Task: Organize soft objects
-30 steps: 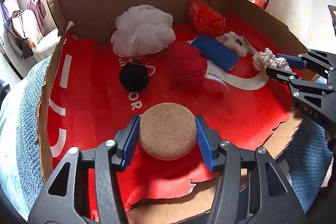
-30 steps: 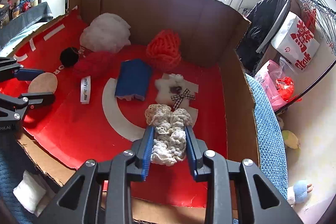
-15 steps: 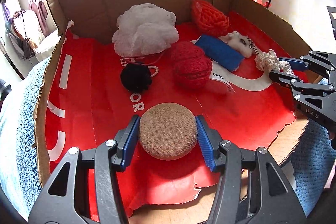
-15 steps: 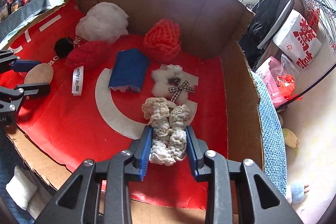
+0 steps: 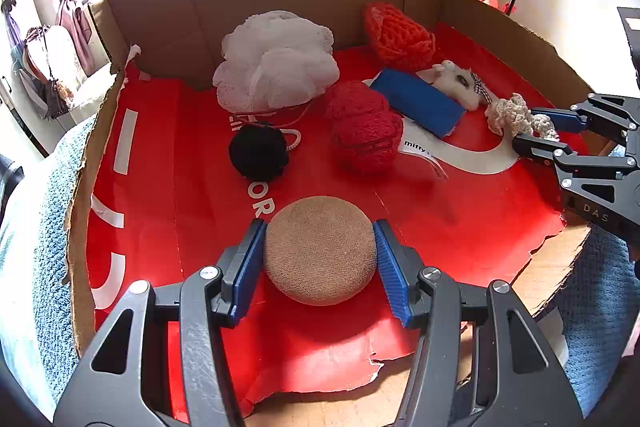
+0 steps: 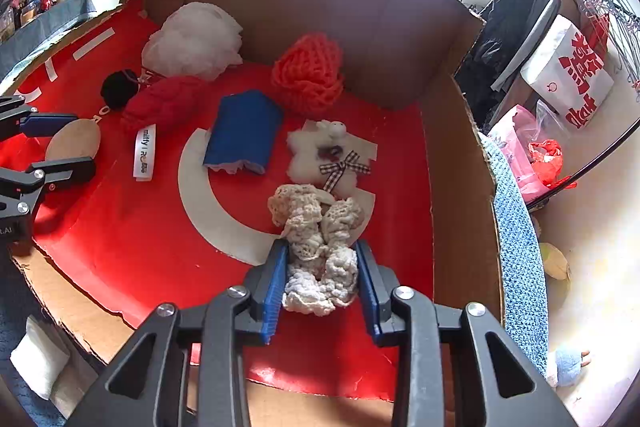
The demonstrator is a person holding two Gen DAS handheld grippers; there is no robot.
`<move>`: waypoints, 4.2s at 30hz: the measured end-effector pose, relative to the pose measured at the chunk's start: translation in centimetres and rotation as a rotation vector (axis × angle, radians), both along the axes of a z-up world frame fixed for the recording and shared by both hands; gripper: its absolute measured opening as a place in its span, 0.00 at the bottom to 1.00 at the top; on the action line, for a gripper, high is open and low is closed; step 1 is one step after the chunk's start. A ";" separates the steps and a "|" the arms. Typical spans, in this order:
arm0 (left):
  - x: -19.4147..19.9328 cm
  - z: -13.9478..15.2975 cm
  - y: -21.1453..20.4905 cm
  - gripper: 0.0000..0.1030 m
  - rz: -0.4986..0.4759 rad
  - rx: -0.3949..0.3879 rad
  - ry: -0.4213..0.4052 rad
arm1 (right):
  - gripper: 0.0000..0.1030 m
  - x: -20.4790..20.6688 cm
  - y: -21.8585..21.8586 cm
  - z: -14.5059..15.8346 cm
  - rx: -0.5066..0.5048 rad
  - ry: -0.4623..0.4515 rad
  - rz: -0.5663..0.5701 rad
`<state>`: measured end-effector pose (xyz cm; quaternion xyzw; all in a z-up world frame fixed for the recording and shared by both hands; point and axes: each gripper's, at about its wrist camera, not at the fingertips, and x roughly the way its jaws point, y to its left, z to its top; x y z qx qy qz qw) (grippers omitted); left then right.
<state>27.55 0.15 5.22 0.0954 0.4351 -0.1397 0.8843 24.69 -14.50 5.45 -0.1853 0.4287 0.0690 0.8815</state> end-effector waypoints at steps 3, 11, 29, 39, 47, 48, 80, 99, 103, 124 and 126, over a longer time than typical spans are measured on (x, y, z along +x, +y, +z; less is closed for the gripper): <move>0.0 0.0 0.0 0.51 0.000 0.001 -0.001 | 0.34 0.0 0.0 0.0 0.000 0.000 0.001; -0.1 0.0 0.2 0.52 -0.005 -0.001 0.001 | 0.36 0.1 0.0 -0.1 -0.005 0.001 0.003; -0.6 0.5 0.2 0.63 -0.007 -0.014 -0.012 | 0.42 -0.1 0.1 0.1 -0.008 -0.001 0.005; -2.2 2.3 0.8 0.66 -0.005 -0.041 -0.053 | 0.54 -1.0 0.4 1.2 0.004 -0.024 0.013; -4.6 4.5 1.0 0.70 0.005 -0.078 -0.109 | 0.59 -2.5 0.2 3.4 0.026 -0.081 0.005; -5.0 4.8 1.1 0.72 0.009 -0.085 -0.120 | 0.60 -2.7 0.2 3.6 0.029 -0.086 0.005; -20.9 7.3 0.6 0.94 0.146 -0.252 -0.475 | 1.00 -21.0 -3.1 9.3 0.308 -0.482 -0.083; -23.3 1.7 0.1 0.94 0.162 -0.248 -0.384 | 1.00 -24.0 -3.0 1.5 0.353 -0.416 -0.127; -23.0 1.2 0.2 0.94 0.163 -0.246 -0.360 | 1.00 -23.9 -3.0 1.0 0.342 -0.400 -0.132; -13.1 -0.2 -1.2 0.94 0.138 -0.055 -0.094 | 1.00 -17.4 -6.5 1.3 0.442 -0.252 -0.183; -13.0 0.0 0.5 0.94 0.173 -0.045 -0.104 | 1.00 -17.0 -6.0 1.1 0.439 -0.232 -0.162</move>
